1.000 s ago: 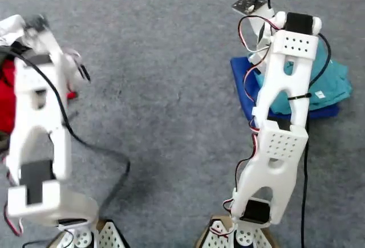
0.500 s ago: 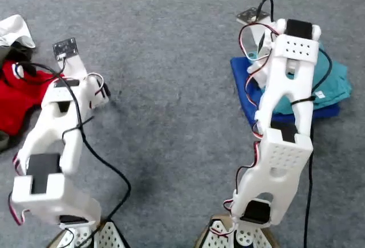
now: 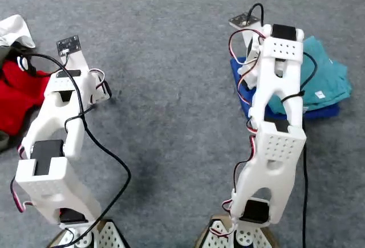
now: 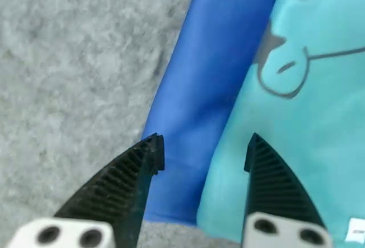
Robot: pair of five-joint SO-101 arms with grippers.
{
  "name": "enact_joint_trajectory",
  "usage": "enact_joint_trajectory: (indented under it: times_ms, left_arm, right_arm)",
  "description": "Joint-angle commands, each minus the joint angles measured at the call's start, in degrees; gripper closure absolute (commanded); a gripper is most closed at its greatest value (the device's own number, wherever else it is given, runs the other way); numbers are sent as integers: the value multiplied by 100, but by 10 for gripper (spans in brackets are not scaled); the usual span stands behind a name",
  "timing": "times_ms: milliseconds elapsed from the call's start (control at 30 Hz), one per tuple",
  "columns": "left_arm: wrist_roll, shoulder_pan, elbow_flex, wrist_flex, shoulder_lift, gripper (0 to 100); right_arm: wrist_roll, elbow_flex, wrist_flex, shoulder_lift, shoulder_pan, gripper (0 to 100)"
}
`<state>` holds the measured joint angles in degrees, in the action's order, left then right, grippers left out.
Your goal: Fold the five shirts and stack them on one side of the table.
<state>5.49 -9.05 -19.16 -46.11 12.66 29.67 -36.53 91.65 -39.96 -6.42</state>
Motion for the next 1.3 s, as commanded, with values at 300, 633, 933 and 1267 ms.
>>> enact_joint_trajectory:
  times_ms: [300,633,933,1267]
  left_arm:
    - [-62,-26,299,-18,-31,819]
    - [-62,-26,299,-9,-22,819]
    - [-70,-35,290,-9,-31,819]
    - [-70,-35,281,-9,-31,819]
  right_arm:
    - [185,-13,-334,-4,-330,768]
    - [264,-84,-343,-444,-391,768]
    - [387,-22,-615,-488,-602,772]
    - [589,-13,-642,-497,-593,835]
